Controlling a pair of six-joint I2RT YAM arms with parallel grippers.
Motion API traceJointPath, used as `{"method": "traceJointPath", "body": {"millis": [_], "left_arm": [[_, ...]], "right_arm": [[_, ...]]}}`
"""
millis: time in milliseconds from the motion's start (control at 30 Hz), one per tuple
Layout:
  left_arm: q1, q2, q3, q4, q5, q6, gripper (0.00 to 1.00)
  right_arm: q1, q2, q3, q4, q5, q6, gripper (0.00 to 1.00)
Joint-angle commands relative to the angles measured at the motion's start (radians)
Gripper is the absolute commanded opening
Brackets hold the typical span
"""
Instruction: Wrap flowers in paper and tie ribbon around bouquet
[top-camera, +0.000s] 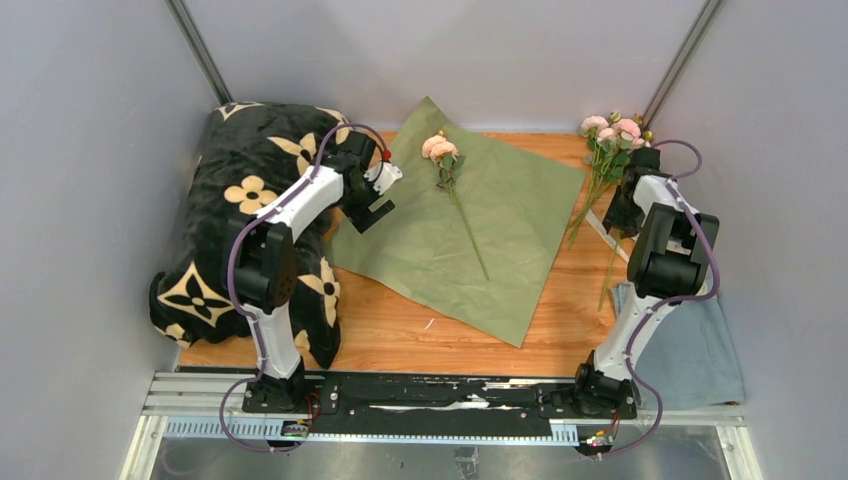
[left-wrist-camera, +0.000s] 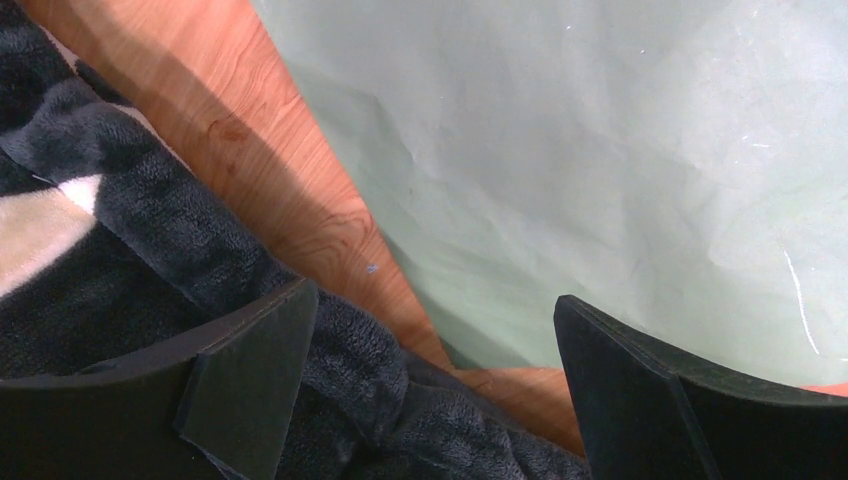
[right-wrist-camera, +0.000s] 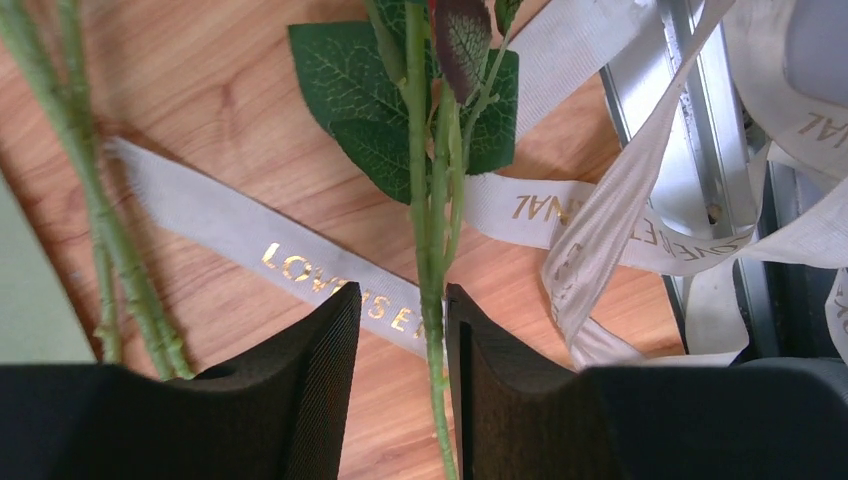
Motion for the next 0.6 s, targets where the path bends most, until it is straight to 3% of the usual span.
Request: {"method": "traceJointPath", "body": {"millis": [0, 100, 133, 267, 467, 567], "left_arm": [[0.018, -0.011, 0.020, -0.018, 0.038, -0.017, 0.98], [0.020, -0.008, 0.026, -0.025, 0.058, -0.022, 0.98], [0.020, -0.007, 0.026, -0.026, 0.059, -0.024, 0.98], [0.020, -0.009, 0.037, -0.038, 0.056, -0.018, 0.98], [0.024, -0.032, 0.055, -0.065, 0.090, -0.006, 0.98], [0.030, -0.054, 0.061, -0.095, 0.135, 0.003, 0.98]], "right_arm": [[0.005, 0.034, 0.013, -0.047, 0.072, -0.002, 0.40], [0.004, 0.037, -0.002, -0.035, 0.083, -0.020, 0.40], [0.004, 0.042, -0.004, -0.032, 0.085, -0.027, 0.36], [0.010, 0.033, 0.006, -0.031, 0.106, -0.059, 0.01], [0.054, -0.121, 0.159, -0.130, 0.246, -0.165, 0.00], [0.150, -0.243, 0.198, -0.138, 0.344, -0.227, 0.00]]}}
